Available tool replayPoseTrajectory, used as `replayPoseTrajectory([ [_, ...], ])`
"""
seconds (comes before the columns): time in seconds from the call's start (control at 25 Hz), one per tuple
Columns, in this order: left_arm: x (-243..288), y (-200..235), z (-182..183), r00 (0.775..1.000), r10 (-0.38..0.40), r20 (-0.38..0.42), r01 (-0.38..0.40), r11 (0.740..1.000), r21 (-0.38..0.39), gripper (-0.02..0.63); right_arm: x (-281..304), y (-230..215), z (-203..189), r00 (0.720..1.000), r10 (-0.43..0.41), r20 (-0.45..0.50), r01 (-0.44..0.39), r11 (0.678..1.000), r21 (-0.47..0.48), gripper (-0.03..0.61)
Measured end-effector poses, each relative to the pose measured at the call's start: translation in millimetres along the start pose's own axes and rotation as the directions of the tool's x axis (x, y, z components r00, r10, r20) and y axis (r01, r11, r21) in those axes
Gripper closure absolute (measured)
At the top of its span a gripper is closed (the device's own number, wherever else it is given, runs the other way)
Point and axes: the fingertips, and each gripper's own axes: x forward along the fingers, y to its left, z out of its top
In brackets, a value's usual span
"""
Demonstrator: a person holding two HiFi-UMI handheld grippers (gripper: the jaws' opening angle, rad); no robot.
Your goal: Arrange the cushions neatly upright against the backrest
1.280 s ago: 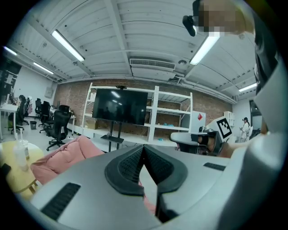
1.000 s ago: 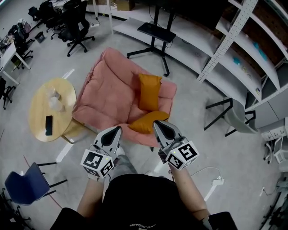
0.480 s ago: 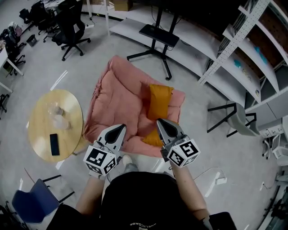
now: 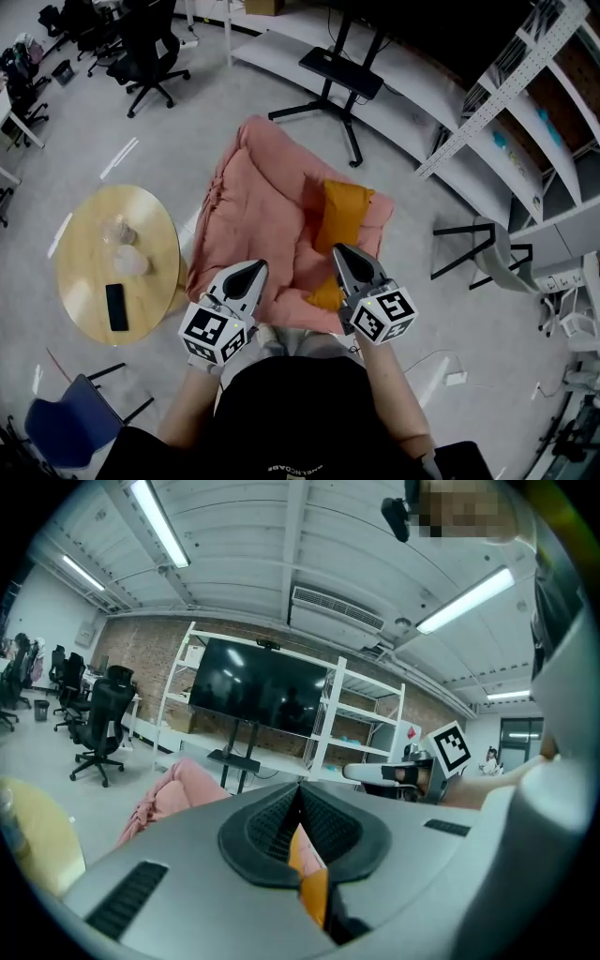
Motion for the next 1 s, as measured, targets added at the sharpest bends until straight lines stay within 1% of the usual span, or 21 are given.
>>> replayPoseTrajectory([
  [0.2, 6.2, 7.9, -3.5, 0.999, 0.033, -0.011, -0.034, 0.999, -0.03, 0.601, 14.7, -16.1, -8.5, 0.999, -0.011, -0.051, 0.012, 1.0, 0.01, 0.565],
  [0.36, 18.4, 15.3, -10.5, 0.997, 0.069, -0.039, -0.071, 0.996, -0.046, 0.6, 27.8, -43.8, -22.0, 0.995, -0.03, -0.092, 0.032, 0.999, 0.019, 0.563],
  [0.52, 28.7, 19.4, -22.9, 0.992, 0.108, -0.068, -0.112, 0.992, -0.054, 0.6, 41.2, -79.5, -49.7, 0.989, -0.052, -0.141, 0.058, 0.998, 0.038, 0.558],
  [0.68, 38.2, 18.9, -35.7, 0.982, 0.153, -0.109, -0.161, 0.985, -0.063, 0.6, 53.1, -118.0, -78.6, 0.977, -0.08, -0.195, 0.09, 0.995, 0.043, 0.546],
  [0.84, 44.1, 19.8, -48.0, 0.968, 0.193, -0.162, -0.207, 0.976, -0.07, 0.6, 63.0, -161.9, -107.0, 0.961, -0.13, -0.244, 0.152, 0.986, 0.074, 0.501],
  [1.0, 41.0, 21.5, -57.5, 0.948, 0.245, -0.203, -0.267, 0.96, -0.088, 0.6, 74.2, -204.6, -142.6, 0.939, -0.178, -0.295, 0.219, 0.969, 0.112, 0.436],
])
